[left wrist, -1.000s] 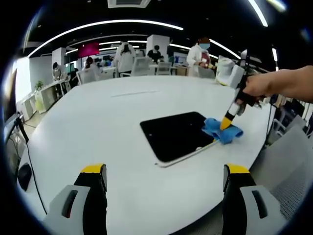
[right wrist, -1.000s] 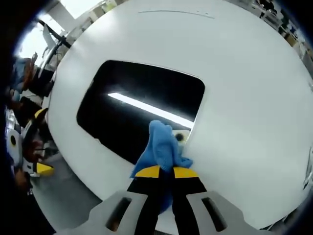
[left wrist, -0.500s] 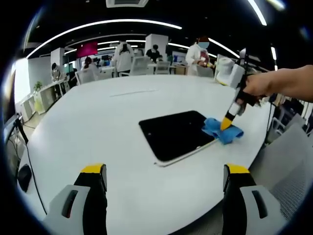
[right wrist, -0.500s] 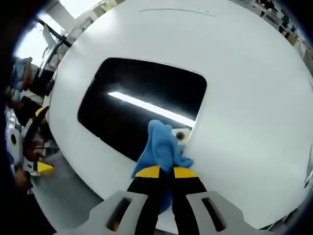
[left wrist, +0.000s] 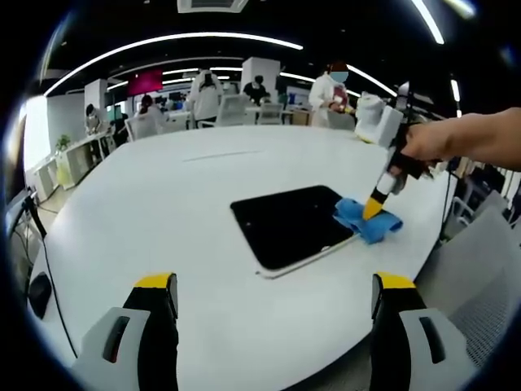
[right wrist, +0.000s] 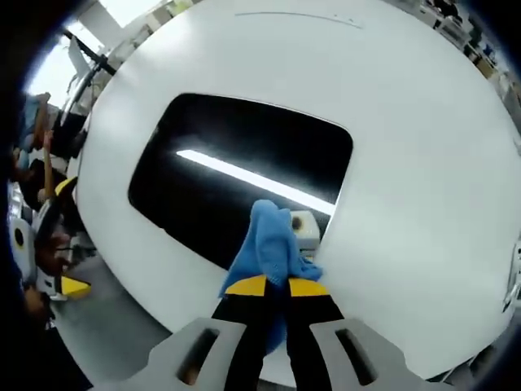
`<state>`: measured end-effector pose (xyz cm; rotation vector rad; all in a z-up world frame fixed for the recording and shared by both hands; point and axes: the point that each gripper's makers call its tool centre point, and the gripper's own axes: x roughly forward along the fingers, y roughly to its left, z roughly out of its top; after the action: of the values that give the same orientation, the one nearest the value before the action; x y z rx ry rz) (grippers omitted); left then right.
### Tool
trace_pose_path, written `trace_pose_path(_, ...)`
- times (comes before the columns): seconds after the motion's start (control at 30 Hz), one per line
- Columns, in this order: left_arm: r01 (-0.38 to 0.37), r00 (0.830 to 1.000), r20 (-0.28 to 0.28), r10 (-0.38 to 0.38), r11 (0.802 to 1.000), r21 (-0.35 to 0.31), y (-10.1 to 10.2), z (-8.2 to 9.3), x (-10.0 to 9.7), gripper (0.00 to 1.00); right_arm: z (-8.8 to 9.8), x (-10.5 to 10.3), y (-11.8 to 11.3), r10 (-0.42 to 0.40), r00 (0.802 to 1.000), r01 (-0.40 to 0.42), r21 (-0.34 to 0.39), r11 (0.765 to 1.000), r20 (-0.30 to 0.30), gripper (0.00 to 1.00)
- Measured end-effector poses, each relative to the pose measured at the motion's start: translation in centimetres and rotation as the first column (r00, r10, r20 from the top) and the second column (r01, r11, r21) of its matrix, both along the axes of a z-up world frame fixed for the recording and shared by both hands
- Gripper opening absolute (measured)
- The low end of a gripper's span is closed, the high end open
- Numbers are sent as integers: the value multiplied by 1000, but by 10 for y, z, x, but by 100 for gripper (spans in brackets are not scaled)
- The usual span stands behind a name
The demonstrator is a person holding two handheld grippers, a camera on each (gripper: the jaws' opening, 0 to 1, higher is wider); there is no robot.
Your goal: Wipe the mirror surface with the cleaning cloth until all visible marks leave the cleaned area.
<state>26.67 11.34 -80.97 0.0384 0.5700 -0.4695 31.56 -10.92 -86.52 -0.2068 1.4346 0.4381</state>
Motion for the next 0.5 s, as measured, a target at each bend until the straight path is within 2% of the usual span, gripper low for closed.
trace_pose_path(0.43, 0, 1000, 17, 0, 1000, 3, 1, 2, 1, 100, -1, 2, 6, 5, 1000, -5, -9, 1000, 4, 2)
trace_pose_path(0.5, 33, 997, 74, -37, 998, 57, 0, 7, 5, 100, 0, 1, 6, -2, 1000, 2, -8, 1000, 0, 2)
